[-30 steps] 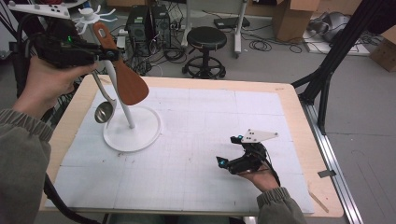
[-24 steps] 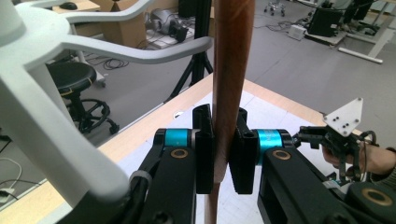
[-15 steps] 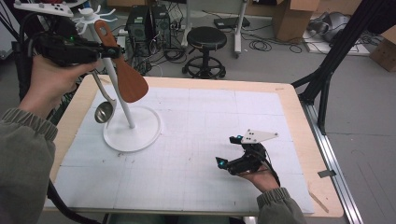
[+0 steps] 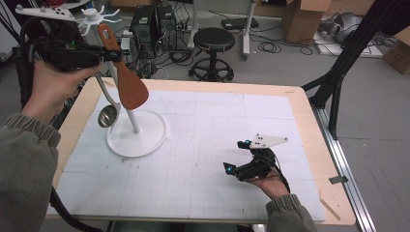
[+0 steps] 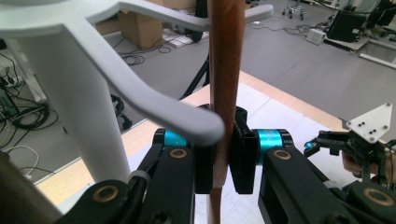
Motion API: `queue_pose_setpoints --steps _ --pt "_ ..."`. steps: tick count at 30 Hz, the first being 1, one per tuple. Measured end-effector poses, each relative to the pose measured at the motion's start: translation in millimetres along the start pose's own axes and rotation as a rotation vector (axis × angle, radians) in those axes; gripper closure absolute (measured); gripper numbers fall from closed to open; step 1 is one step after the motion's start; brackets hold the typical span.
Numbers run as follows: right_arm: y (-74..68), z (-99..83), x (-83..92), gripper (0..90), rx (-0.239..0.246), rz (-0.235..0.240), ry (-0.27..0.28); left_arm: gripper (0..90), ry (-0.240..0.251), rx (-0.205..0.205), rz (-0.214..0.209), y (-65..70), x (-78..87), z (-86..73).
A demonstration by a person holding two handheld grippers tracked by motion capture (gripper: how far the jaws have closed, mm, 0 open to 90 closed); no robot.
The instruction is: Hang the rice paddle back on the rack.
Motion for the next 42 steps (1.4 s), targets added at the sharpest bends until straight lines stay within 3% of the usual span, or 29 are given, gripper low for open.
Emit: queue_pose_setpoints --steps 6,18,33,42 --pt "0.1 1.0 1.2 0.4 -0.002 0.0 0.003 73.1 -0.012 -0.031 0.02 3.3 2.2 -1.3" --pt "2.3 3.8 5.0 0.4 -0.002 -0.017 0.014 69.1 -0.006 -0.061 0.053 4.6 8.3 -4.0" --pt "6.2 5.8 10.0 0.4 -0.007 -0.048 0.025 61.4 -0.019 -0.062 0.086 -0.2 15.7 -23.6" --pt "6.2 5.7 11.3 0.4 -0.005 -0.055 0.024 54.5 -0.017 -0.06 0.078 0.7 20.3 -37.6"
Point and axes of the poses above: each handheld gripper's, and its own axes: x roughly backward along the jaws, z roughly out of its top, y roughly to its right, the point moved 6 cm from there along -x, roughly forward along the jaws, and after that the axes turned 2 degrees about y, right-handed, at the moved point
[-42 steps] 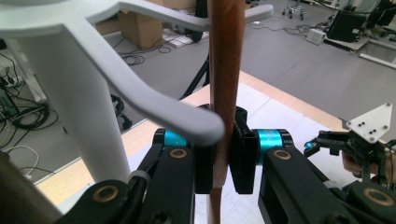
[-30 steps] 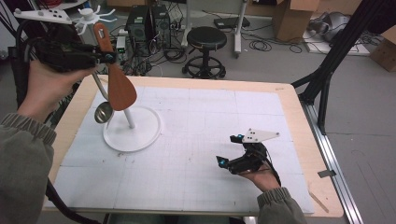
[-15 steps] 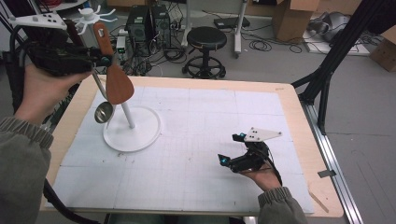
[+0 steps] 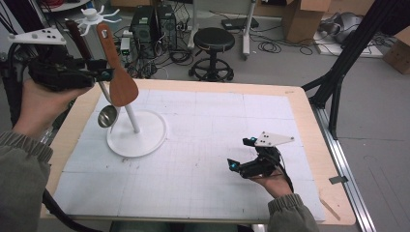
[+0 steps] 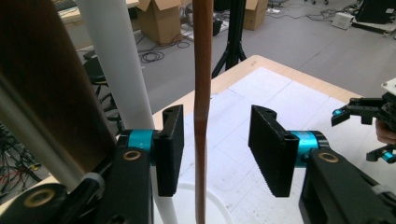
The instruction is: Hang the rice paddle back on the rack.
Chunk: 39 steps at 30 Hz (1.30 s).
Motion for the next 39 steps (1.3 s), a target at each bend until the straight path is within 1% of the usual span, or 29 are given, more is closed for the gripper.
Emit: queue_pose_setpoints --steps 5,8,13,16,17,20,23,25,32,35,39 --pt "0.4 0.4 1.1 0.4 -0.002 -0.002 0.001 51.7 -0.002 0.013 -0.006 0.0 3.9 -9.3" --pt "0.9 1.2 2.2 0.4 0.001 -0.006 0.007 48.5 -0.003 0.022 -0.005 0.4 6.1 -16.6" --pt "2.2 1.1 2.8 0.5 -0.002 -0.011 0.008 43.5 0.002 0.022 -0.006 3.3 8.2 -28.4" --pt "2.1 1.4 2.8 0.4 0.002 -0.011 0.01 38.6 0.0 0.007 -0.006 5.0 8.6 -36.4" --pt "2.3 1.5 2.6 0.4 0.0 -0.013 0.011 38.5 0.0 0.008 -0.011 5.4 8.8 -37.9" --pt "2.5 1.5 2.7 0.4 0.0 -0.016 0.011 34.6 0.004 0.01 -0.012 6.5 9.9 -43.9" --pt "3.1 1.6 3.1 0.4 0.003 -0.019 0.012 34.1 0.01 -0.002 -0.005 7.9 11.4 -48.4" --pt "3.2 1.7 3.2 0.4 0.004 -0.02 0.012 32.7 0.026 -0.003 -0.009 9.4 12.6 -51.6" --pt "4.0 1.6 4.4 0.4 0.0 -0.026 0.013 22.4 0.04 0.016 -0.022 15.5 13.2 -62.4" --pt "4.7 1.8 5.1 0.4 0.002 -0.031 0.013 17.6 0.039 0.016 -0.033 17.7 12.2 -68.5" --pt "5.0 1.7 6.2 0.4 -0.001 -0.035 0.012 15.5 0.036 0.019 -0.039 20.4 10.3 -76.5"
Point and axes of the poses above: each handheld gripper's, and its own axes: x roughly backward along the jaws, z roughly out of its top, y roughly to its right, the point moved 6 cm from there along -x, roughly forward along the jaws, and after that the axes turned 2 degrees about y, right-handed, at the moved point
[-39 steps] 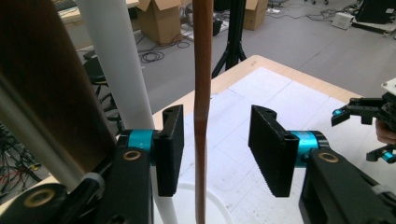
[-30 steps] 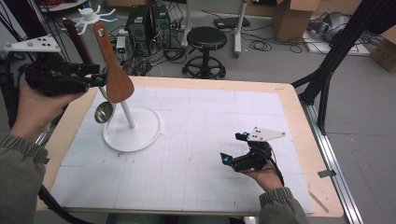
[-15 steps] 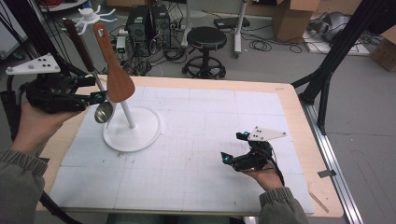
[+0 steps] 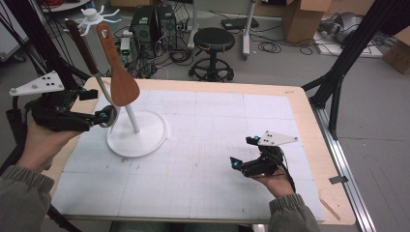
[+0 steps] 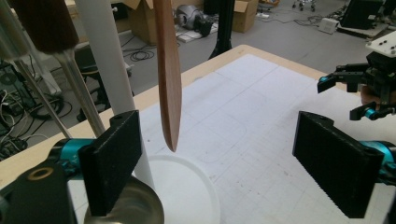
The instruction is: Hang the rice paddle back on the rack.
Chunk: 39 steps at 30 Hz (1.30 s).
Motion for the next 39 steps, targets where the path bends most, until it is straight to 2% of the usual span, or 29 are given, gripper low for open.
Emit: queue_pose_setpoints --steps 6,8,15,17,20,31,39 --pt "-0.6 -0.5 0.2 0.4 -0.002 -0.003 -0.006 9.9 0.009 0.029 -0.006 1.3 -2.0 -13.7" --pt "-0.4 -0.4 0.1 0.4 -0.001 -0.003 -0.005 8.7 0.001 0.037 0.001 1.4 -3.7 -20.5" --pt "0.2 -0.6 1.6 0.4 -0.004 -0.007 -0.004 5.4 -0.011 0.05 -0.019 5.8 -9.2 -38.9" --pt "0.4 -0.9 1.6 0.4 -0.003 -0.009 -0.005 1.7 -0.014 0.063 -0.014 6.4 -11.2 -44.1" --pt "0.5 -1.4 1.5 0.4 -0.001 -0.01 -0.008 1.7 -0.023 0.077 -0.029 7.5 -14.0 -53.3" --pt "3.6 -1.8 7.2 0.4 -0.007 -0.022 0.0 1.7 -0.031 0.089 -0.027 11.0 -22.7 -80.8" --pt "5.0 -3.1 10.7 0.4 -0.008 -0.03 0.002 1.7 -0.041 0.085 -0.022 13.2 -26.8 -93.1"
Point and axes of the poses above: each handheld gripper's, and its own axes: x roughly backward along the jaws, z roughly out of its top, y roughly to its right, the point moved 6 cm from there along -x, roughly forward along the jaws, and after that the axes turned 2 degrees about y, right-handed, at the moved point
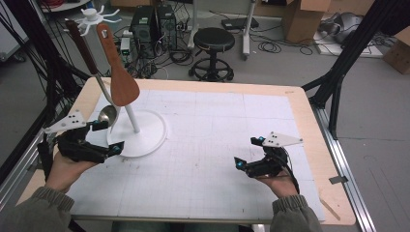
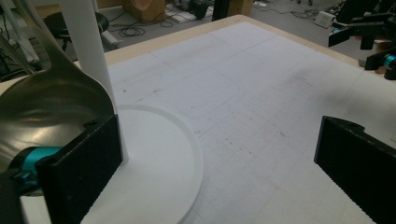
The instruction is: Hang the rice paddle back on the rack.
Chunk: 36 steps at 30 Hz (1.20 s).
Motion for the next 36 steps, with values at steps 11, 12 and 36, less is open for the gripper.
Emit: queue_pose_setpoints --steps 11,12,36 --pt "2.3 -4.2 6.3 0.4 -0.006 -0.012 -0.004 1.7 -0.031 0.001 -0.006 2.3 -8.3 -19.6" --pt "2.6 -4.9 6.9 0.4 -0.009 -0.013 -0.005 1.7 -0.031 0.005 -0.005 2.5 -8.9 -21.0" --pt "4.6 -18.2 15.7 0.4 -0.021 -0.031 -0.029 1.7 -0.034 0.017 0.007 5.4 -12.8 -50.6"
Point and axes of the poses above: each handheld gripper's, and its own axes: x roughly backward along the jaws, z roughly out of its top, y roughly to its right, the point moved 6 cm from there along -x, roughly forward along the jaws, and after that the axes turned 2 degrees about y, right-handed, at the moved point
